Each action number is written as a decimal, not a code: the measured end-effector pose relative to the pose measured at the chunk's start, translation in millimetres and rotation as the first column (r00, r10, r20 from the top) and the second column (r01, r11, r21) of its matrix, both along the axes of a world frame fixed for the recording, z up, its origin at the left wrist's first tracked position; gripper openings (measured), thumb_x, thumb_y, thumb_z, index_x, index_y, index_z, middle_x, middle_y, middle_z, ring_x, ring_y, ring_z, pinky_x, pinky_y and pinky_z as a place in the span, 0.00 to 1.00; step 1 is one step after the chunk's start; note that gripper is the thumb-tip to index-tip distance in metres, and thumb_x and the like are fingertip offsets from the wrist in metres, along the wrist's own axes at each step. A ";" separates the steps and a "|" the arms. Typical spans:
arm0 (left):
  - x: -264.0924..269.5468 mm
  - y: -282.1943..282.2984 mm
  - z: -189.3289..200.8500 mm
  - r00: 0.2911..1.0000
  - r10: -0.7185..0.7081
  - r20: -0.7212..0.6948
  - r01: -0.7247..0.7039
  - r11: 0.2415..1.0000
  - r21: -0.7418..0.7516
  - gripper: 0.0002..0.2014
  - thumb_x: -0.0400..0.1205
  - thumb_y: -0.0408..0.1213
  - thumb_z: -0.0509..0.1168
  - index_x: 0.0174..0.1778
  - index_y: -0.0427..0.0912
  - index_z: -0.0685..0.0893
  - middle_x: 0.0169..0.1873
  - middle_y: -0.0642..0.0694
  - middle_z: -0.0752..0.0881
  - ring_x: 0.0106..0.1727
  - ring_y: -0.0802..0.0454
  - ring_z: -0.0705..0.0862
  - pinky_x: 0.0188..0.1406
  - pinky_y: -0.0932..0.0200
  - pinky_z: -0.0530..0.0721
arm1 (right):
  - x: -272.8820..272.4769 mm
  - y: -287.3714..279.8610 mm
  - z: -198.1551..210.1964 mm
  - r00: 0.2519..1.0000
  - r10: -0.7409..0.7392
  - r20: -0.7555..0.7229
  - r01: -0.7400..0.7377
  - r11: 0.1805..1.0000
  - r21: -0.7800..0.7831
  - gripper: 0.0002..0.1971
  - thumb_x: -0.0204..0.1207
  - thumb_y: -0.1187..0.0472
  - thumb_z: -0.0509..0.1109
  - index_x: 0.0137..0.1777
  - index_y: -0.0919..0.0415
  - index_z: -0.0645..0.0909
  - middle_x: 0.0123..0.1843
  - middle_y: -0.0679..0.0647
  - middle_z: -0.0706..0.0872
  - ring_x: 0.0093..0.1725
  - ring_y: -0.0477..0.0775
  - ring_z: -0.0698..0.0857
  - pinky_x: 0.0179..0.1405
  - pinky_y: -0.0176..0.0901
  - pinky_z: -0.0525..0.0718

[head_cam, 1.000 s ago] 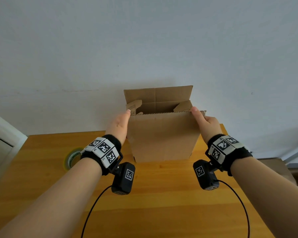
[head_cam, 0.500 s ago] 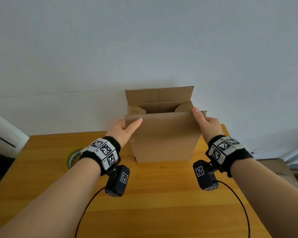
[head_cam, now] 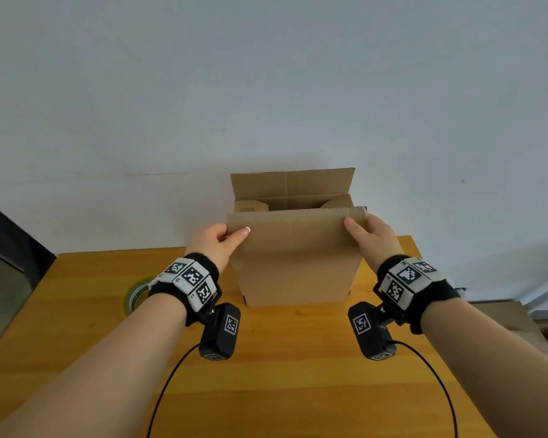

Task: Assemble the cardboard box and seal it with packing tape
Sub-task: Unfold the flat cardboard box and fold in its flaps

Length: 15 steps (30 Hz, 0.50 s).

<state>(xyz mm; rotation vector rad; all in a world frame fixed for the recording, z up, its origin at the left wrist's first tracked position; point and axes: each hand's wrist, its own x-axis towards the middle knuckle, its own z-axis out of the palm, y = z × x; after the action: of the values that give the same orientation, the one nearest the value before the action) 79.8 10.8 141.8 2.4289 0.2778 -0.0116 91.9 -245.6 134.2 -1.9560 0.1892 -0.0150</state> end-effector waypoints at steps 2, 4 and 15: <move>-1.1 3.1 -0.8 1.000 0.020 0.023 -0.019 0.998 -0.059 0.16 0.80 0.50 0.63 0.56 0.43 0.81 0.52 0.46 0.85 0.52 0.48 0.82 0.50 0.58 0.78 | -1.2 -1.6 -5.1 0.997 -0.008 0.071 0.013 0.997 -0.077 0.15 0.79 0.55 0.64 0.64 0.57 0.77 0.60 0.52 0.81 0.62 0.56 0.79 0.58 0.47 0.78; -3.0 5.8 -3.3 0.998 0.058 0.036 -0.053 0.990 -0.128 0.19 0.79 0.46 0.65 0.65 0.44 0.78 0.61 0.48 0.83 0.60 0.50 0.81 0.60 0.56 0.78 | -2.3 -3.4 -10.5 0.998 -0.009 0.069 0.018 0.990 -0.140 0.23 0.78 0.56 0.66 0.73 0.56 0.71 0.68 0.50 0.78 0.65 0.53 0.78 0.59 0.45 0.77; -2.9 9.6 -9.5 0.998 0.039 0.053 -0.032 0.992 -0.123 0.17 0.79 0.43 0.66 0.64 0.46 0.78 0.62 0.48 0.83 0.61 0.53 0.81 0.57 0.59 0.77 | 3.8 -2.6 -23.5 0.996 -0.041 0.084 0.053 0.987 -0.152 0.23 0.78 0.55 0.67 0.73 0.54 0.71 0.68 0.50 0.79 0.63 0.53 0.79 0.57 0.46 0.79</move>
<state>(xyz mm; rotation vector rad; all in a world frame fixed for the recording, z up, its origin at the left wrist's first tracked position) 76.9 20.3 132.3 2.2984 0.2872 0.0525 95.7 -248.2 110.7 -2.1005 0.1857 -0.1435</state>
